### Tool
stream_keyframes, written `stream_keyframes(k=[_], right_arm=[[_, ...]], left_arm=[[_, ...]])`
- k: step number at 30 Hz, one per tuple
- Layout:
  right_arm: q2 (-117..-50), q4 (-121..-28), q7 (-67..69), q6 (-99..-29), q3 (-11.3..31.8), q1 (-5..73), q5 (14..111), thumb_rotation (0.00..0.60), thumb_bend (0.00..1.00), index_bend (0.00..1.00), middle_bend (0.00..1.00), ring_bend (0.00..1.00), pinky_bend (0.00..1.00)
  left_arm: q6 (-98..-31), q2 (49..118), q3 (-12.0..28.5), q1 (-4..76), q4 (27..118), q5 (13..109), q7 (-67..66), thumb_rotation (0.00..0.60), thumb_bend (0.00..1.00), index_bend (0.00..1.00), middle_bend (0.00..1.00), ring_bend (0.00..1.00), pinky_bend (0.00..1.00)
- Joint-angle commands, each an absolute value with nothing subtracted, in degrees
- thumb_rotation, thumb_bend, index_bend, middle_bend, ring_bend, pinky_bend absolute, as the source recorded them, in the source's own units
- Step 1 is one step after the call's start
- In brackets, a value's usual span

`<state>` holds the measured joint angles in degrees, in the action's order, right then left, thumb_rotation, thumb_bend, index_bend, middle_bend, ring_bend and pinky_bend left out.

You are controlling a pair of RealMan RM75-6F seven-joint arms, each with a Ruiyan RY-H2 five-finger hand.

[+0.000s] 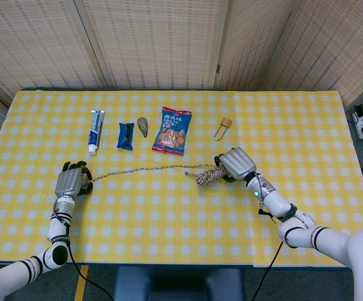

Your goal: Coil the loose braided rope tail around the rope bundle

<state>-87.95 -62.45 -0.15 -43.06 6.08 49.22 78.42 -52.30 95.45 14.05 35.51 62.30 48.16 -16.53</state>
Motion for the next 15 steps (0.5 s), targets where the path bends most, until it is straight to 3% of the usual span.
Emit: stream_keyframes(k=[1, 15], right_arm=[[-87.91, -62.48, -0.07, -43.16, 6.09, 49.18, 78.48, 0.600, 0.47, 0.73, 0.57, 0.63, 0.47], [-87.35, -63.17, 1.79, -44.54, 6.21, 48.60, 79.25, 0.600, 0.47, 0.75, 0.59, 0.64, 0.49]], left_arm=[[-52.44, 95.69, 14.16, 35.48, 62.01, 48.32, -16.26, 0.600, 0.46, 0.56, 0.22, 0.20, 0.01], [-53.41, 95.93, 14.40, 35.04, 61.56, 50.69, -14.43, 0.600, 0.55, 0.62, 0.26, 0.24, 0.01]])
